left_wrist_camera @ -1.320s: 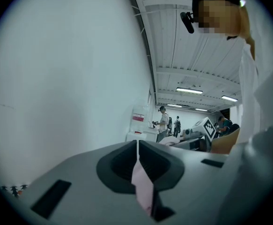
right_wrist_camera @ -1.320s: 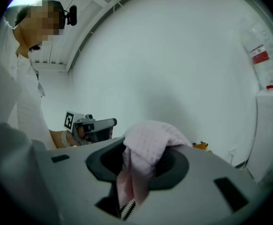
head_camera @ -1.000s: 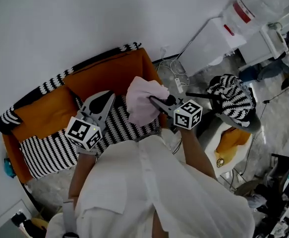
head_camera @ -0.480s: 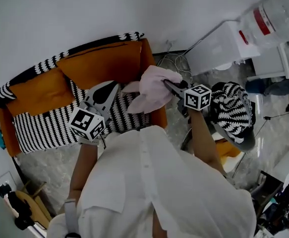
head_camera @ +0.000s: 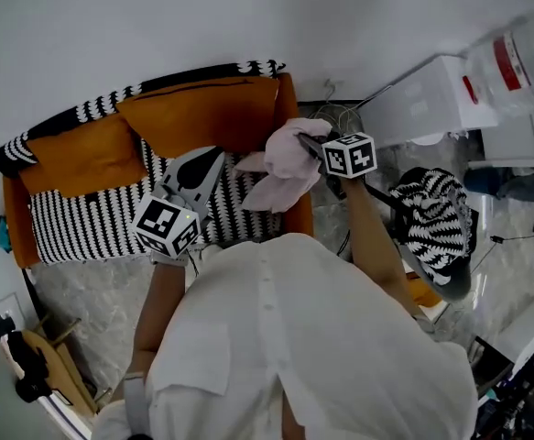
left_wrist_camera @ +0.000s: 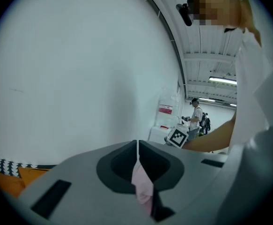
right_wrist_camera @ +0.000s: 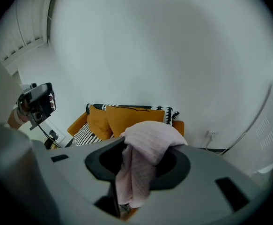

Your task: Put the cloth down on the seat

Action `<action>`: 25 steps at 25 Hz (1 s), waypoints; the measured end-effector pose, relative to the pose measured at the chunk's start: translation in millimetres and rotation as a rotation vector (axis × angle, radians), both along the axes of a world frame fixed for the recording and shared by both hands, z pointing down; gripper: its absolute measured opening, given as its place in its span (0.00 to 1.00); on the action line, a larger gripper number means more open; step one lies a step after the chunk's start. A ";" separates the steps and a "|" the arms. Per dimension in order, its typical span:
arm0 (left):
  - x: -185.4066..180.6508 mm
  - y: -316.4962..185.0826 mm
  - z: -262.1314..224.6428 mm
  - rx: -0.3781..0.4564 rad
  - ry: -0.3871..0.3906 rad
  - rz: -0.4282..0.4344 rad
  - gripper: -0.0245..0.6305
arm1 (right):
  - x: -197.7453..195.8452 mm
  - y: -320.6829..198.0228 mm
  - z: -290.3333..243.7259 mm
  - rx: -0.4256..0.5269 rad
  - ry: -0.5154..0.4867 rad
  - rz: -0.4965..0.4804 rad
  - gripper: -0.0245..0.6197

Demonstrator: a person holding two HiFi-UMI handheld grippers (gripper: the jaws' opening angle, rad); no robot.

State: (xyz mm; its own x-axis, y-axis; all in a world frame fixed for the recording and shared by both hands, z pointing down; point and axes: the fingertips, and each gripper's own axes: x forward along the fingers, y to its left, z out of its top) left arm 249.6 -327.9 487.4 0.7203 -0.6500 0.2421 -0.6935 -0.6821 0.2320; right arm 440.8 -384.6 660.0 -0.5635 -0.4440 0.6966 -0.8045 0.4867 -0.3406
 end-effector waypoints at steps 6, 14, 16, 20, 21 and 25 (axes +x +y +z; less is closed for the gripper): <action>-21.4 -5.8 2.7 -0.014 0.002 -0.031 0.08 | -30.5 -9.6 39.3 -0.106 0.055 -0.033 0.32; -36.3 -12.7 14.7 -0.047 0.017 -0.037 0.08 | -29.1 14.5 69.9 -0.237 0.047 0.028 0.42; -32.0 -14.7 16.4 -0.050 0.021 -0.021 0.08 | -26.1 21.5 70.2 -0.248 0.035 0.037 0.43; -18.1 -17.0 17.8 -0.050 0.026 0.023 0.08 | -20.4 25.0 55.0 -0.224 -0.007 0.057 0.42; -14.7 -17.3 17.8 -0.049 0.027 0.034 0.08 | -19.0 23.2 47.9 -0.206 -0.021 0.065 0.42; -4.0 -17.7 16.5 -0.043 0.032 0.068 0.08 | -13.6 11.8 11.4 -0.097 -0.087 0.116 0.40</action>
